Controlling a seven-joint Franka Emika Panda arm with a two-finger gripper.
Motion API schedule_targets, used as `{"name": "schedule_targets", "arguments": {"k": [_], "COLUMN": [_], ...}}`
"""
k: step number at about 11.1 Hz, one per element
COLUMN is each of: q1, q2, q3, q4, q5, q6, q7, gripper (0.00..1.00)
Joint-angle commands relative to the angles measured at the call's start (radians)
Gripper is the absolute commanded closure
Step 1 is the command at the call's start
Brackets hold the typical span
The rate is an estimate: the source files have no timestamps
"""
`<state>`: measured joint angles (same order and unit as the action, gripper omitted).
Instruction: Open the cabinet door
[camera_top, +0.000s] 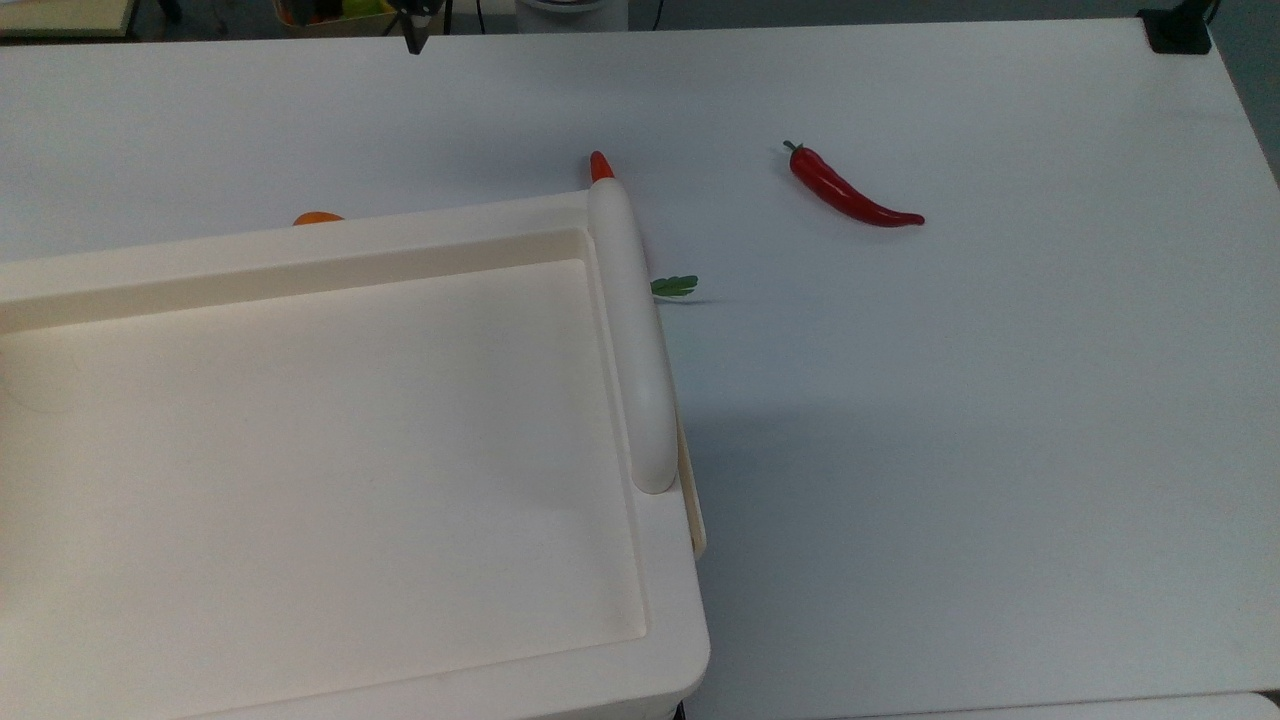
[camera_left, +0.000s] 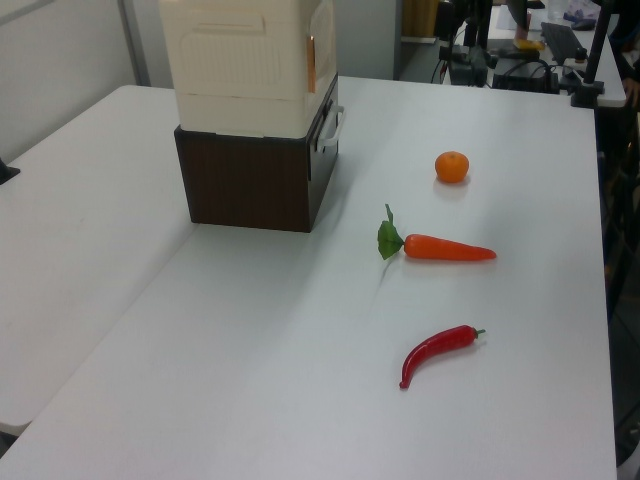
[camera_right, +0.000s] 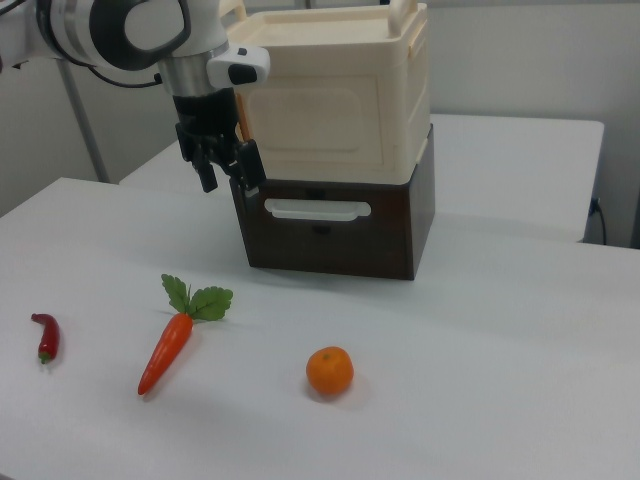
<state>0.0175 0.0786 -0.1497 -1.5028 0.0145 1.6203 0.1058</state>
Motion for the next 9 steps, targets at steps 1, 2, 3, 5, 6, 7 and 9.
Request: {"name": "schedule_targets", "arguments": {"k": [1,2,3,5,6,7,9], "q1": [0.001,0.001,-0.001,-0.001,-0.008,-0.011,-0.013], "q2": [-0.014,-0.016,-0.017,-0.017,-0.017,-0.017,-0.017], "q3": [-0.002,-0.002,-0.002,-0.004,-0.004,-0.004,-0.004], "q4": [-0.004,-0.004,-0.004,-0.004,-0.004,-0.002,-0.002], "q5": [-0.015,-0.015,-0.015,-0.015,-0.013,-0.013,-0.011], "q6": [-0.017,-0.017,-0.017,-0.017,-0.014,-0.010,-0.007], "q7": [0.009,0.008,0.008,0.008,0.006,0.008,0.008], "gripper": [0.00,0.00,0.00,0.00,0.00,0.00,0.00]}}
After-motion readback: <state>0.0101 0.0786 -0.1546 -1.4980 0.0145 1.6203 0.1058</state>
